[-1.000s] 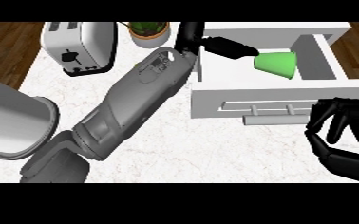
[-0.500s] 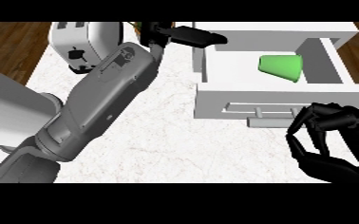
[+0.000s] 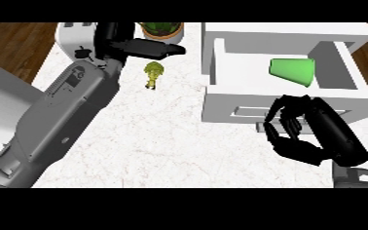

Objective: Pick up the cup, place it into the drawer and close the drawer

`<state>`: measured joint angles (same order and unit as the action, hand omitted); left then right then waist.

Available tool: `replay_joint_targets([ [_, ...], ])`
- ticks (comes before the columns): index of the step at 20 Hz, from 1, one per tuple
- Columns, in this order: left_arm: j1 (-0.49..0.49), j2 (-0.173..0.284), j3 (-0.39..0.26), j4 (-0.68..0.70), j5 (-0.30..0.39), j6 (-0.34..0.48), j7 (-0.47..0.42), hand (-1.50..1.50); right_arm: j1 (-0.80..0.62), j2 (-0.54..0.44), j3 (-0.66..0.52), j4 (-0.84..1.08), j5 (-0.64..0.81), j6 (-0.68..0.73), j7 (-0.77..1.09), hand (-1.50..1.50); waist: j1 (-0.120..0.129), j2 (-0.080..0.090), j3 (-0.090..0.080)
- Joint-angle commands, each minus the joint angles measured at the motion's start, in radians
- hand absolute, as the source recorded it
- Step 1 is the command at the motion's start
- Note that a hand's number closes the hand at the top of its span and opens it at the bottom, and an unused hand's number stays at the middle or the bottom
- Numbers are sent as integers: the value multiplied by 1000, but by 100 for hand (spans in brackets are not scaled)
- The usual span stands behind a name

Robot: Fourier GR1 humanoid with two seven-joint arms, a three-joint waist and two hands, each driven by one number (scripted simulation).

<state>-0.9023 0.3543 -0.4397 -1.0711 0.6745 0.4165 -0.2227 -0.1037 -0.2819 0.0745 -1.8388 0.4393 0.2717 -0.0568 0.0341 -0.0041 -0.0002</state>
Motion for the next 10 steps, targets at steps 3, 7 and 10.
replay_joint_targets([
  [3,135,95,47,-131,2,-20,10,-150,-58,-25,132,105,255,-61,-15,150,-4,0,0],
  [7,208,126,62,-218,22,-45,34,-150,-152,8,183,379,411,-182,-77,150,12,5,1],
  [10,291,141,90,-215,22,-99,-34,-150,-222,4,166,569,465,-259,-153,150,10,11,1],
])
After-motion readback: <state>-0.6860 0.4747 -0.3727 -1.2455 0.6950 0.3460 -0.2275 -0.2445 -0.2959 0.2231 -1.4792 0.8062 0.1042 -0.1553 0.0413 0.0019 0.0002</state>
